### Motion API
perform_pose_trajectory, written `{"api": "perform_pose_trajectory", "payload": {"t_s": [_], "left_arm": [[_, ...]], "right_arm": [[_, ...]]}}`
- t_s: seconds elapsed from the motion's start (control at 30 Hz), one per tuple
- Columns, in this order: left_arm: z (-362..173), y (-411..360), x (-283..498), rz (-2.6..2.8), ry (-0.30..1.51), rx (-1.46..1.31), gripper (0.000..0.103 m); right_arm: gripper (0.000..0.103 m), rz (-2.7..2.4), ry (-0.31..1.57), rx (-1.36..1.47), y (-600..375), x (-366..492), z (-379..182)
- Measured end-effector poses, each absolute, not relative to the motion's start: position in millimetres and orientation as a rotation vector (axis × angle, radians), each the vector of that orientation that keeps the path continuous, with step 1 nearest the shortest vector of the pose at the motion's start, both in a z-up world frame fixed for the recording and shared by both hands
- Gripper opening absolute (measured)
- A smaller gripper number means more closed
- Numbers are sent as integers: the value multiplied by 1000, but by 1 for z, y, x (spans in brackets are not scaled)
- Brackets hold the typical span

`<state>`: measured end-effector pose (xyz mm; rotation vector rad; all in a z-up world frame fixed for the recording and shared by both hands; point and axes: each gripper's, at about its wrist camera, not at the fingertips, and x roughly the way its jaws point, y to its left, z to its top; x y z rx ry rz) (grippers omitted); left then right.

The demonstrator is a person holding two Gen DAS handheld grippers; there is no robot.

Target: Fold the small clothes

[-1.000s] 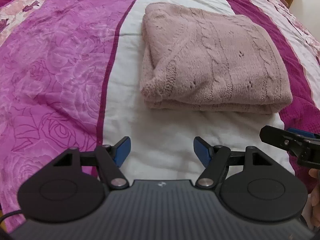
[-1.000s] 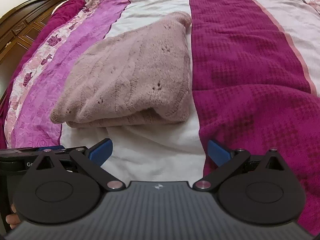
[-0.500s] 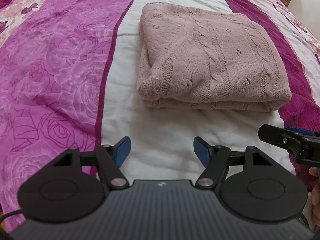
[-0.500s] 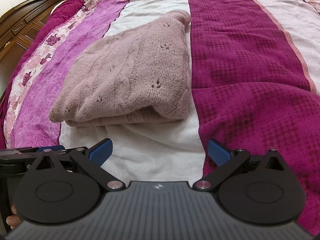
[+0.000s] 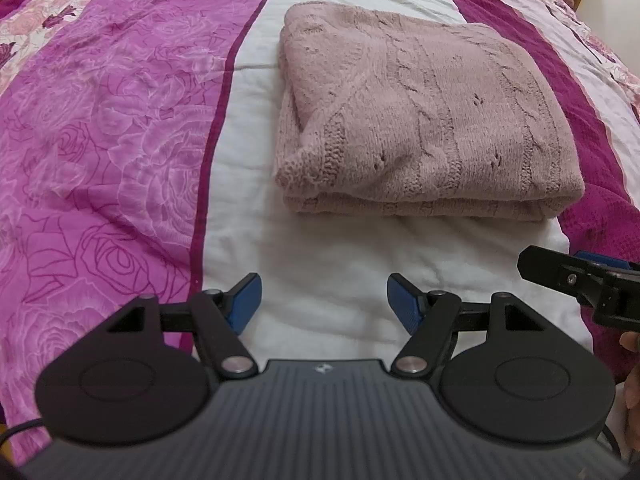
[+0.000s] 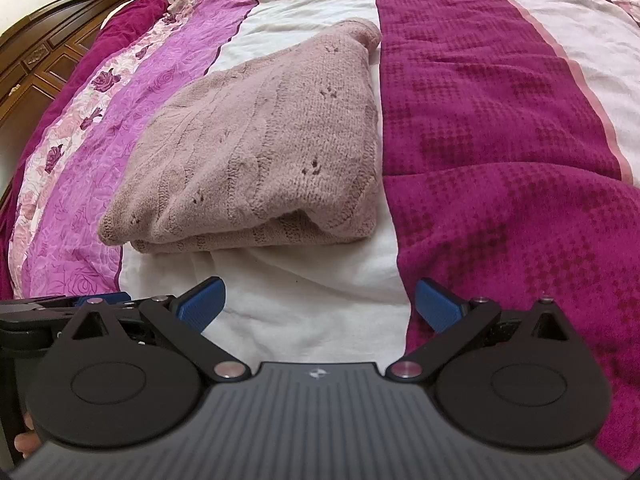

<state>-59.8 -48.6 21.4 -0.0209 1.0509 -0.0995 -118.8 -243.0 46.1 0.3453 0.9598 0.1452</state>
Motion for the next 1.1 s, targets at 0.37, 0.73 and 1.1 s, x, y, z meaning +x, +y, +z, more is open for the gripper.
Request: {"api": "perform_pose_trajectory", "payload": {"t_s": [0.37, 0.73, 1.1], "left_arm": [[21, -49, -60, -101, 1052, -16, 71], [20, -49, -59, -103, 1054, -12, 71], [20, -50, -59, -103, 1055, -10, 71]], "right_arm": [[103, 145, 960, 345, -243, -119, 46], [103, 146, 962, 345, -243, -118, 46], [103, 145, 962, 345, -243, -118, 46]]}}
